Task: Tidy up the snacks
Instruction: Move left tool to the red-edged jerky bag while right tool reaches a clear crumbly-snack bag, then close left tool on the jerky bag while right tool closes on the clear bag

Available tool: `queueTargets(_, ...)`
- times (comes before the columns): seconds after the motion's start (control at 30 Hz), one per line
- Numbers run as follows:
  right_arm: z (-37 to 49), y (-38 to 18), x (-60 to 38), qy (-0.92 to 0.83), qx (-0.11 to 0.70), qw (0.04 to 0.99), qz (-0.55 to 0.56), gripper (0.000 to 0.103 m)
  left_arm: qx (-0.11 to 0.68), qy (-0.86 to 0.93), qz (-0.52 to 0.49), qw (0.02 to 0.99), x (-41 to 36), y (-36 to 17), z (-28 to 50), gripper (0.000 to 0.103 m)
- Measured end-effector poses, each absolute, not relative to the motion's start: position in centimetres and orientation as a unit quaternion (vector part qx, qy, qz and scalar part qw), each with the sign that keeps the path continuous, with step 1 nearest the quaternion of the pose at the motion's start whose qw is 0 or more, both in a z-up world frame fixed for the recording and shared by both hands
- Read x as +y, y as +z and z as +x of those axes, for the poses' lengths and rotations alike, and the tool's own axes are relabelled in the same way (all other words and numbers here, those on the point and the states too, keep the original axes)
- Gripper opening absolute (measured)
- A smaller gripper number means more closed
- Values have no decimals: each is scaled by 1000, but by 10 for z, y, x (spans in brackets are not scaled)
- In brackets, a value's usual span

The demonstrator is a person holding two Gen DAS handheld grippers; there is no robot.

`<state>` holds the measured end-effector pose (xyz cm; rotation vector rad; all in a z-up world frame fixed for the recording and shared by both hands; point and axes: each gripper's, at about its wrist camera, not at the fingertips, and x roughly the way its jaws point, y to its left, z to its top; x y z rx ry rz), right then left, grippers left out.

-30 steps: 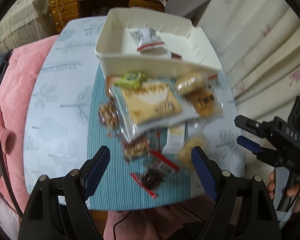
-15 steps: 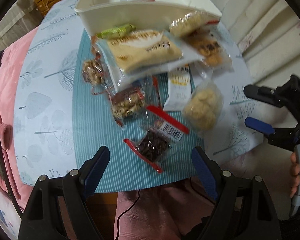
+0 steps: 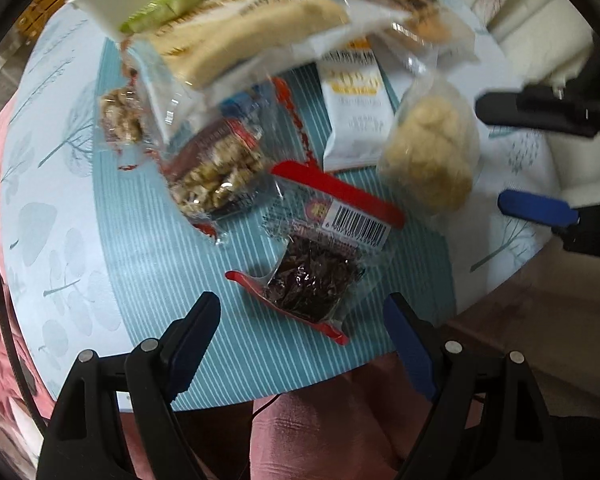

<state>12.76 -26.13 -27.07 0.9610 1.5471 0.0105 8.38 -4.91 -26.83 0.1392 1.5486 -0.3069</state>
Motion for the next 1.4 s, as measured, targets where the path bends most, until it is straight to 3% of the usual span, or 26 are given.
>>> queueTargets(0.33,140,-283,-242,1,690,602,402,77,706,-164,90,683,-65,-288,86,68)
queueTargets(0.67,149,-291,-225,-20,704,605,371,73,700,-157,78,693,-55,-285,108,25)
queueTargets(0.73,149,-291,-224,-27,708,606,361,64,699,-157,70,694,-51,-282,109,23)
queueTargets(0.8,148,-291,-224,-24,707,608,360,62,699,-156,64,695,-50,-282,111,23)
queueTargets(1.4,127,-264,-259,-24,678,646,349,61,666,-147,-56,730,-11,-267,110,17)
